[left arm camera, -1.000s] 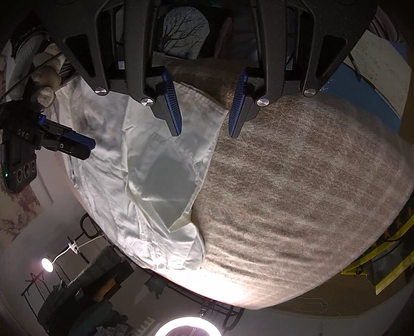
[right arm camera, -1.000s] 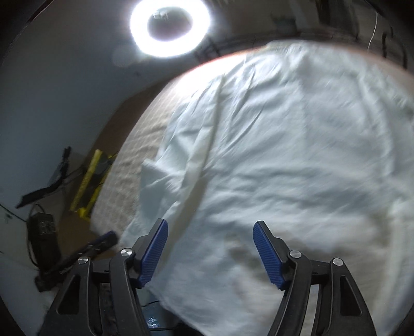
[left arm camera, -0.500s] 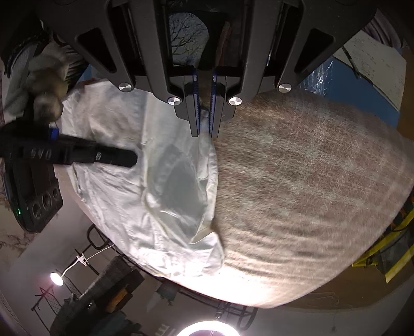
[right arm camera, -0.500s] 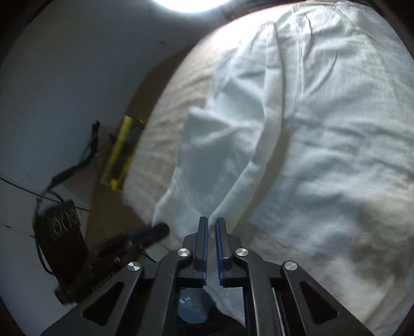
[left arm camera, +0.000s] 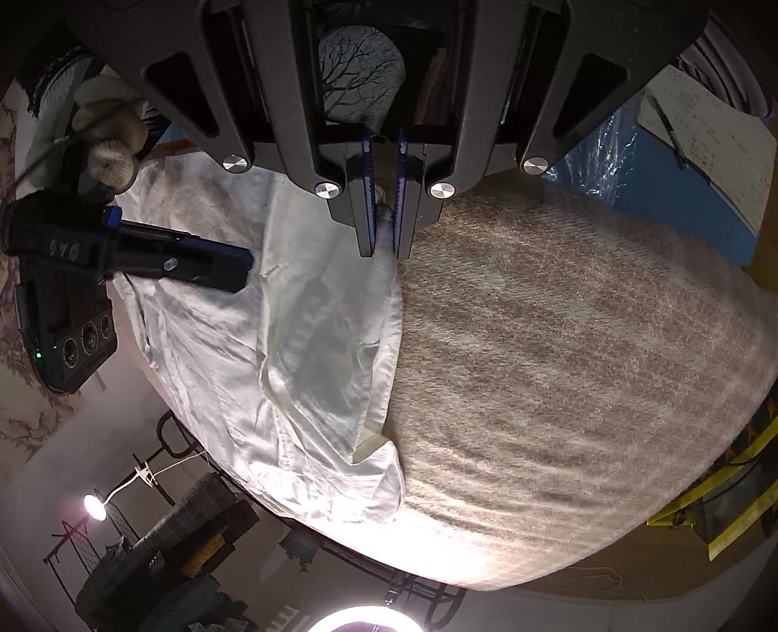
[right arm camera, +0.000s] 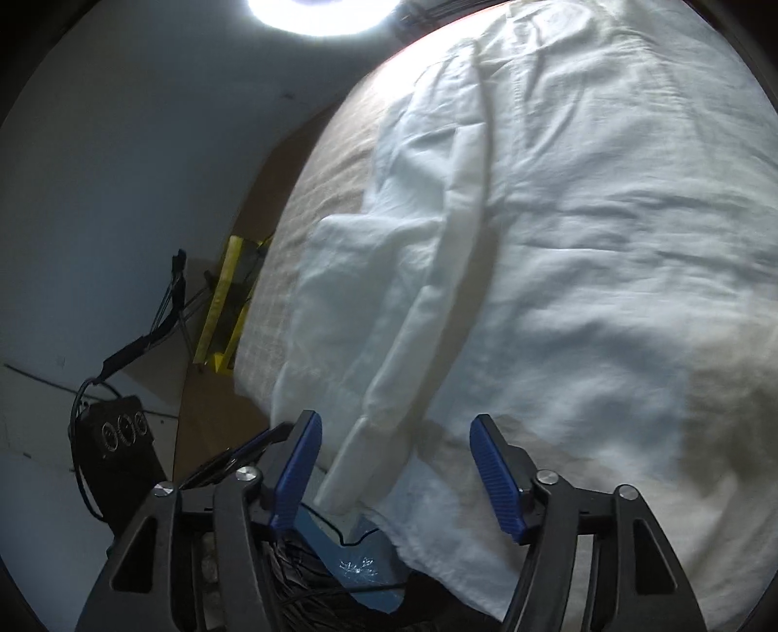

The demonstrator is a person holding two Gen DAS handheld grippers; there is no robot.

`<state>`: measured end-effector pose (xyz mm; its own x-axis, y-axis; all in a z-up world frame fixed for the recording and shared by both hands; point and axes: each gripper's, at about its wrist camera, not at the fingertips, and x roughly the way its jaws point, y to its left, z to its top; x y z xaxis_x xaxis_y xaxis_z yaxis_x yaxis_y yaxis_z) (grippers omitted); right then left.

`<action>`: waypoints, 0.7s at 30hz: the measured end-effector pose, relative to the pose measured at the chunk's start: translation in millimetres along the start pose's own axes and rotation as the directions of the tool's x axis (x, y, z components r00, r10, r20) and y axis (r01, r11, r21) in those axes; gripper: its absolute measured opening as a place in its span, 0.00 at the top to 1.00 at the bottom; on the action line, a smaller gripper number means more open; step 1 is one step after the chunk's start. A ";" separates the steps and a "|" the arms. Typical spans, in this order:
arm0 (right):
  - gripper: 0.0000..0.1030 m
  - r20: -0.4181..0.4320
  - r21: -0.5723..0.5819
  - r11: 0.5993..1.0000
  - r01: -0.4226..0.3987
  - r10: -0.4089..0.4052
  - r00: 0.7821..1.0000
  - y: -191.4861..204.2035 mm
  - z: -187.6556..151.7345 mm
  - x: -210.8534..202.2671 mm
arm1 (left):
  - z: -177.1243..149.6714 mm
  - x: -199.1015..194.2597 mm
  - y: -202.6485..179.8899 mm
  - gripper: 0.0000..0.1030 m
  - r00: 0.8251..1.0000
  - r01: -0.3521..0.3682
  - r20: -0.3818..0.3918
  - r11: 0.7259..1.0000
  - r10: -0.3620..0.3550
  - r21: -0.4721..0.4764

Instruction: Fold small clothes

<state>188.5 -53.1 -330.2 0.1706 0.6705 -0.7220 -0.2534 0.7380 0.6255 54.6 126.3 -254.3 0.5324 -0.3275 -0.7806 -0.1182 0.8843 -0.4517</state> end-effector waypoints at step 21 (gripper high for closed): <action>0.65 0.001 -0.300 0.927 0.223 -0.234 0.972 53.0 -5.0 10.2 | 7.1 -10.4 12.7 0.49 0.998 -0.021 0.063 0.996 0.027 -0.091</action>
<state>172.0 -7.5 -306.0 0.2265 0.4796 -0.8478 -0.4824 0.8114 0.3301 53.5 143.3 -248.9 0.5811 -0.2821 -0.7634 -0.2048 0.8571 -0.4726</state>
